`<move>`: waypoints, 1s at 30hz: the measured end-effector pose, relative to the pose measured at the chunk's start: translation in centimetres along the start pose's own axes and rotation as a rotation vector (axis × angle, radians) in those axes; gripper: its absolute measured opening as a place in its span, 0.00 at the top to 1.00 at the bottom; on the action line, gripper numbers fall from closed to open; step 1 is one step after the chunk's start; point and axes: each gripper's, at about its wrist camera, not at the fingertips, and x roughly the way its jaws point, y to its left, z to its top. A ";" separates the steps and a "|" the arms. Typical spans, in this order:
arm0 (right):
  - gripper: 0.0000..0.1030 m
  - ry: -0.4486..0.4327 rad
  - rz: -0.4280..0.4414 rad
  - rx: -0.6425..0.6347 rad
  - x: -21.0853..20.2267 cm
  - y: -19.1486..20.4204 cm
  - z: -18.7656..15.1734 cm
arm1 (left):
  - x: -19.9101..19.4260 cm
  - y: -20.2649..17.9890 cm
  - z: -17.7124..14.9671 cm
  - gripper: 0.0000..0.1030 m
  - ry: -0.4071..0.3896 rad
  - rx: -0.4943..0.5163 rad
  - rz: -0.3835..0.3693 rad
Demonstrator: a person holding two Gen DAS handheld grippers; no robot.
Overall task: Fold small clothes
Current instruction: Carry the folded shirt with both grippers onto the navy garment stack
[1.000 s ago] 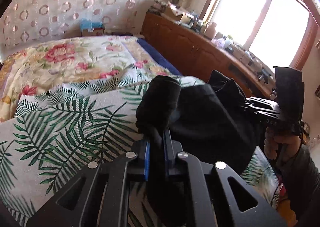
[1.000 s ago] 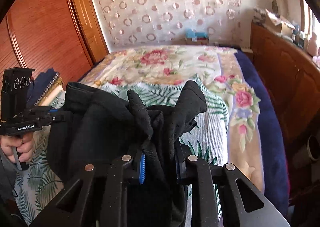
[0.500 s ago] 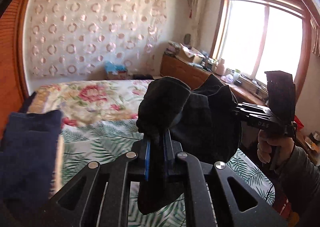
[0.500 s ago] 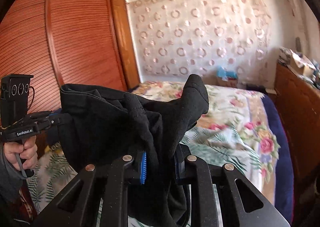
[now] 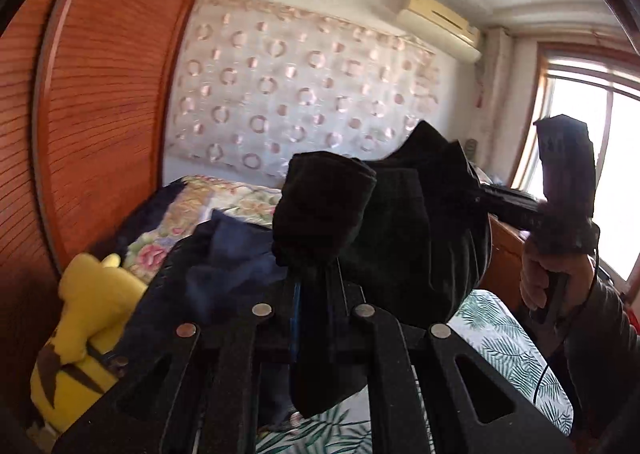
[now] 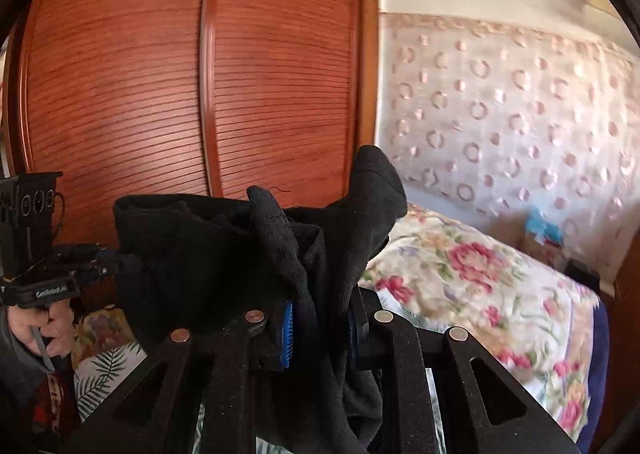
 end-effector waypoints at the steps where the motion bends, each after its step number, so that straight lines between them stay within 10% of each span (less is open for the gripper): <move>1: 0.81 0.010 0.012 -0.018 1.7 -0.3 0.9 | 0.7 0.2 -0.3 0.89 0.003 -0.010 0.017; 15: 0.71 0.118 0.104 -0.078 17.6 -2.0 5.1 | 2.6 4.1 -5.9 0.89 0.068 -0.094 0.172; 23: 0.49 0.074 -0.006 0.033 13.5 -5.8 3.8 | 1.5 4.7 -6.2 0.89 0.078 -0.082 0.193; 30: 0.49 0.138 0.143 0.019 12.8 -5.3 -0.7 | 0.9 5.1 -5.8 0.79 0.077 -0.090 0.209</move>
